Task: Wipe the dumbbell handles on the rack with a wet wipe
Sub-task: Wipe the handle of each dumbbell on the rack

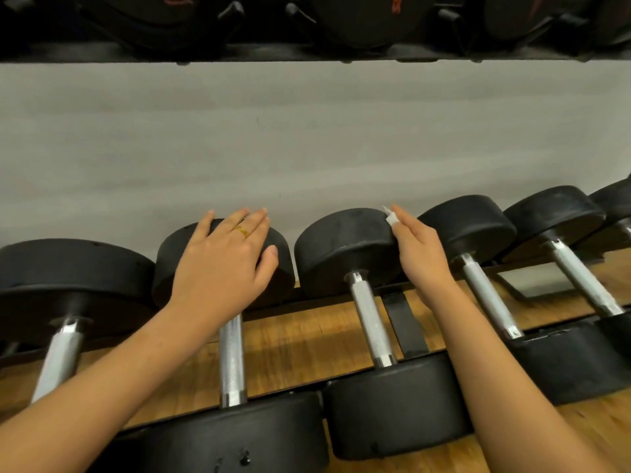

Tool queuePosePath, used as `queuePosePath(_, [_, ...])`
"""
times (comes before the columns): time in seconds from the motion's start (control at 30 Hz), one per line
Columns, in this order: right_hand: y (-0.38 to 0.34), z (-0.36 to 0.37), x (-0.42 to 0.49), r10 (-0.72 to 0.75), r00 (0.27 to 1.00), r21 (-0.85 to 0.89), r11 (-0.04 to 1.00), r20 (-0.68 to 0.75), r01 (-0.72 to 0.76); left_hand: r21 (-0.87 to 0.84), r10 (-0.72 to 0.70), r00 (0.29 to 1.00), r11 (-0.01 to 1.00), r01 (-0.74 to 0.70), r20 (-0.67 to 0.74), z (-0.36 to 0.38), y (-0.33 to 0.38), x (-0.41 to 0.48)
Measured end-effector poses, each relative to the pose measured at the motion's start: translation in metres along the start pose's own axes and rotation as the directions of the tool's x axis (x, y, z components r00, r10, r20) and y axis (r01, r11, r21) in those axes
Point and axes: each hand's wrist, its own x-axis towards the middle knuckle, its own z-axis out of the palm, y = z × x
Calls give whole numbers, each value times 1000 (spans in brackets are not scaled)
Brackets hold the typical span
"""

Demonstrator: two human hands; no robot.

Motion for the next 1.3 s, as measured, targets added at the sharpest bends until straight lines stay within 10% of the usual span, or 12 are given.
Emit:
queuePosePath(0.73, [-4, -16, 7, -157, 977, -276, 954, -143, 112, -43, 33, 999, 998, -34, -36, 5, -5, 0])
queuePosePath(1.3, [-20, -23, -5, -352, 926, -523, 769, 135, 369, -51, 25, 997, 998, -28, -70, 6, -5, 1])
